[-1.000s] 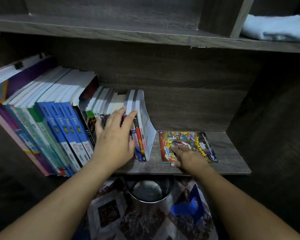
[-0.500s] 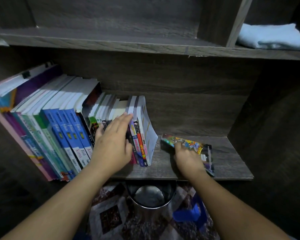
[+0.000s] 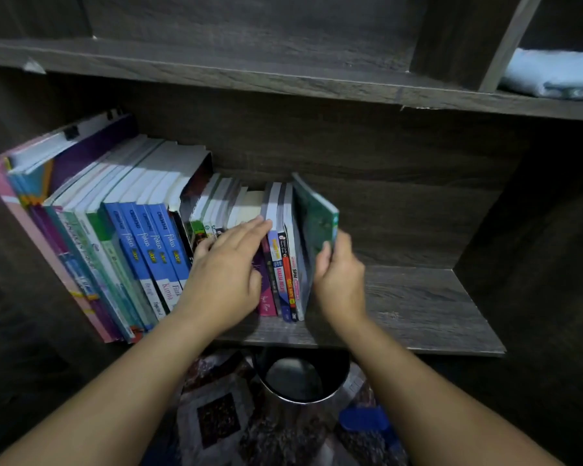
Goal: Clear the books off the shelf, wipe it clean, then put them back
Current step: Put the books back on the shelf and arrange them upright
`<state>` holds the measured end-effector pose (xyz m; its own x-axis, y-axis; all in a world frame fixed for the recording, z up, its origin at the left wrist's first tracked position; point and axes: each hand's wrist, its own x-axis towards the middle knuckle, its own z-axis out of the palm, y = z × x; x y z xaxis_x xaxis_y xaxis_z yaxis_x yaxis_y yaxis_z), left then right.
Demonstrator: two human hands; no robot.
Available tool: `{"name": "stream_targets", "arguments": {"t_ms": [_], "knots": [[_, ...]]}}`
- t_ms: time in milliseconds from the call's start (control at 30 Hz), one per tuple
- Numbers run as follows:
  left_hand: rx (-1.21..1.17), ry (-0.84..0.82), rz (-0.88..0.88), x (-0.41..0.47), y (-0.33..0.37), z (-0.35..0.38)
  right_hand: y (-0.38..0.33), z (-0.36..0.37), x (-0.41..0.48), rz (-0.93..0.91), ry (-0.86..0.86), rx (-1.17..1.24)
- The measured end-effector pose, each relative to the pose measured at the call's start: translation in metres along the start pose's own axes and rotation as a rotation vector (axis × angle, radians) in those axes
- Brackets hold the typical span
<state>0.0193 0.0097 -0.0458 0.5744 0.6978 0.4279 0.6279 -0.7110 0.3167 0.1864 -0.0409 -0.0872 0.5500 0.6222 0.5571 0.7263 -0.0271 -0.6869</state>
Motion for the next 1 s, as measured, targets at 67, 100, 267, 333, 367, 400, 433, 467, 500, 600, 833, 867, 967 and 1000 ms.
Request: {"name": "stream_targets", "arguments": {"t_ms": [67, 100, 267, 333, 367, 400, 433, 467, 500, 600, 833, 867, 967, 1000], "knots": [[-0.011, -0.008, 0.000, -0.002, -0.002, -0.002, 0.003, 0.015, -0.013, 0.027, -0.086, 0.002], [-0.016, -0.016, 0.002, -0.003, -0.003, -0.003, 0.003, 0.018, -0.018, 0.032, -0.119, 0.028], [-0.034, -0.057, 0.036, -0.004, -0.009, -0.004, 0.015, 0.019, -0.021, 0.230, -0.357, 0.369], [-0.029, -0.055, 0.036, -0.005, -0.011, -0.005, 0.024, 0.018, -0.022, 0.253, -0.465, 0.364], [-0.022, -0.053, 0.031, -0.005, -0.012, -0.005, 0.025, 0.017, -0.021, 0.239, -0.496, 0.342], [-0.009, -0.047, 0.026, -0.005, -0.012, -0.006, 0.024, 0.015, -0.020, 0.214, -0.510, 0.311], [0.008, -0.032, 0.025, -0.006, -0.011, -0.006, 0.021, 0.011, -0.017, 0.175, -0.509, 0.268], [0.024, -0.005, 0.025, -0.006, -0.010, -0.007, 0.019, 0.009, -0.014, 0.122, -0.504, 0.225], [0.040, 0.034, 0.024, -0.006, -0.008, -0.009, 0.015, 0.006, -0.009, 0.057, -0.503, 0.187], [0.104, 0.164, -0.009, -0.004, -0.005, -0.016, 0.005, -0.003, 0.005, -0.049, -0.504, 0.161], [0.170, 0.156, -0.058, -0.004, -0.004, -0.015, -0.009, -0.017, 0.021, -0.060, -0.511, 0.177], [0.165, 0.144, -0.054, -0.005, -0.002, -0.013, -0.009, -0.018, 0.022, -0.058, -0.517, 0.171], [0.174, 0.099, -0.028, -0.007, 0.008, -0.005, -0.008, -0.021, 0.024, -0.067, -0.504, 0.136], [0.183, 0.089, -0.014, -0.007, 0.012, -0.002, -0.008, -0.022, 0.025, -0.066, -0.496, 0.123]]}}
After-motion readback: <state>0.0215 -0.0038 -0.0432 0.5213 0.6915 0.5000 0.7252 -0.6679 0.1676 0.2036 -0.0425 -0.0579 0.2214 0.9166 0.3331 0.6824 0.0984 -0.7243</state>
